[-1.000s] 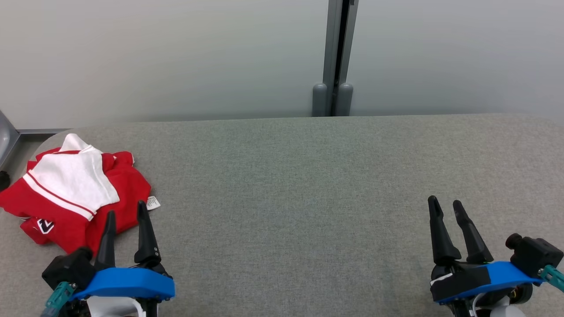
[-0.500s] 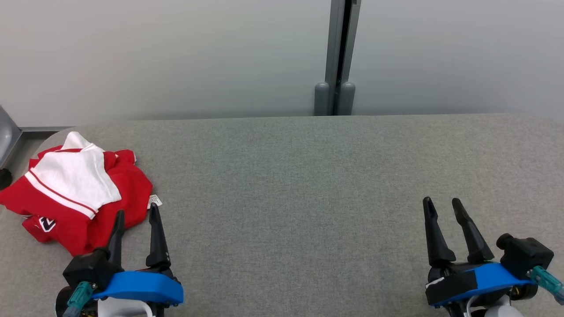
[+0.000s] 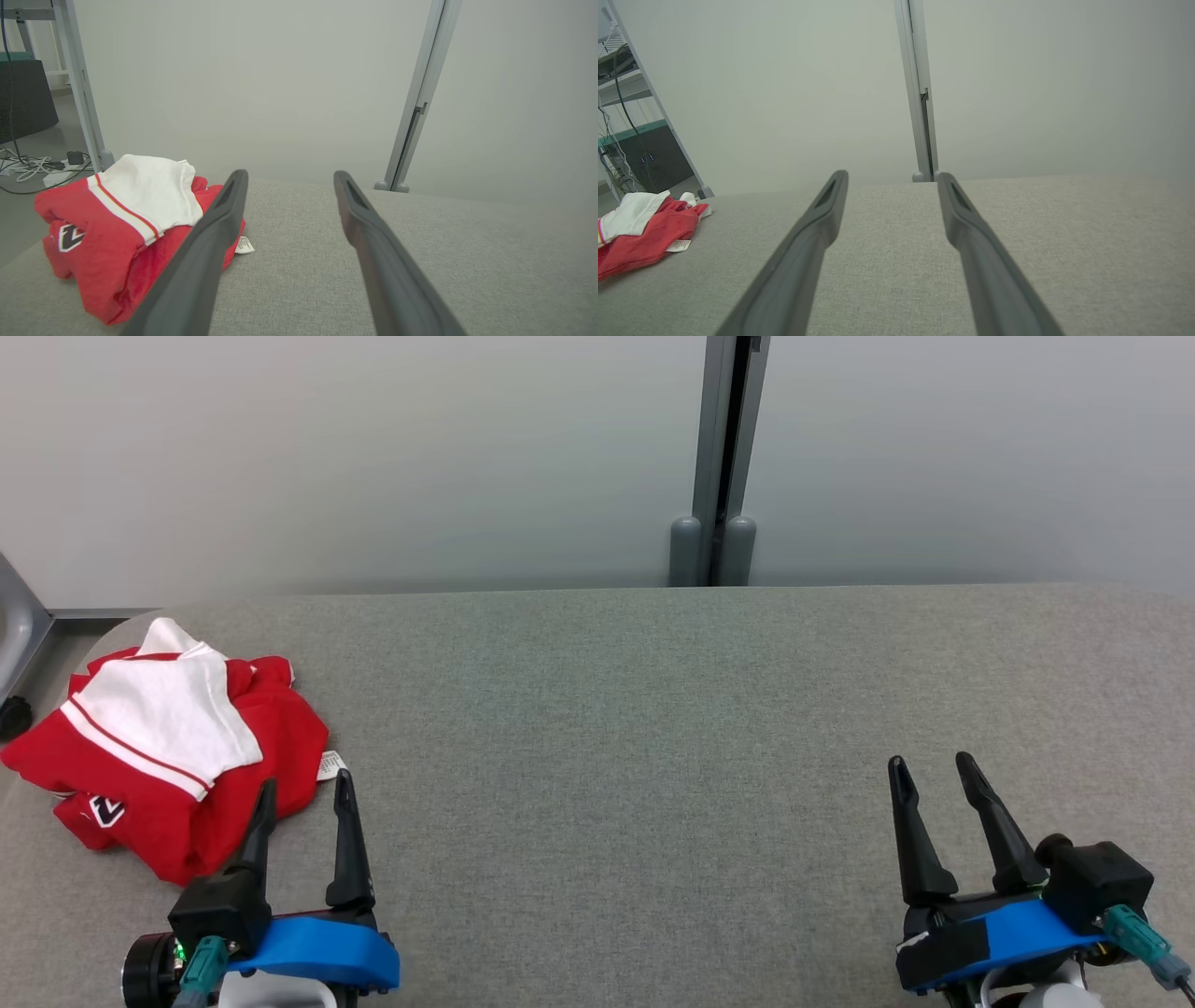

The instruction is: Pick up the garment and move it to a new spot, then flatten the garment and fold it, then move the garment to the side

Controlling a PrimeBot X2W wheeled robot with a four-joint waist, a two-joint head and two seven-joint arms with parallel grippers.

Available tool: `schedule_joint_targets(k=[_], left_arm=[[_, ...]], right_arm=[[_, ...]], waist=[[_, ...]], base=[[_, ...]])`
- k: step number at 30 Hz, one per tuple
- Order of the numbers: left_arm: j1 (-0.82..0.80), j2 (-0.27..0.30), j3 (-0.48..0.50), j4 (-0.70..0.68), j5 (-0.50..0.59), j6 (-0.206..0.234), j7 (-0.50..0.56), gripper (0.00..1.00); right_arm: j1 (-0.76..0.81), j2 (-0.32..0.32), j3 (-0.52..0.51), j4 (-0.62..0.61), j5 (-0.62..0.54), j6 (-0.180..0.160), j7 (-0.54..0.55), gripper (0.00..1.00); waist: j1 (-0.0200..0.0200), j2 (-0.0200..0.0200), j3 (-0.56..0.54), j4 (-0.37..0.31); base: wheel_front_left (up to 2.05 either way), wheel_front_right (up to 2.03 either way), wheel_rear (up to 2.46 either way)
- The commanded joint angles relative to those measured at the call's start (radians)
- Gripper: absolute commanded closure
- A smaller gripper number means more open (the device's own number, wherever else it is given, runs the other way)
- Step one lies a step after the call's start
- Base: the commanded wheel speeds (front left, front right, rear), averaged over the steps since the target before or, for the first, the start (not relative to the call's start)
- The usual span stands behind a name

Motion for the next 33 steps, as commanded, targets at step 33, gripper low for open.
schedule_joint_targets(k=[33], left_arm=[[-0.016,0.011,-0.010,0.041,0.098,0.044,0.039,0.00]], right_arm=[[0.013,-0.008,-0.050,0.046,-0.149,0.002,-0.017,0.00]], waist=[[0.0000,0.0000,-0.011,0.003]], base=[[0.00,0.00,0.00]])
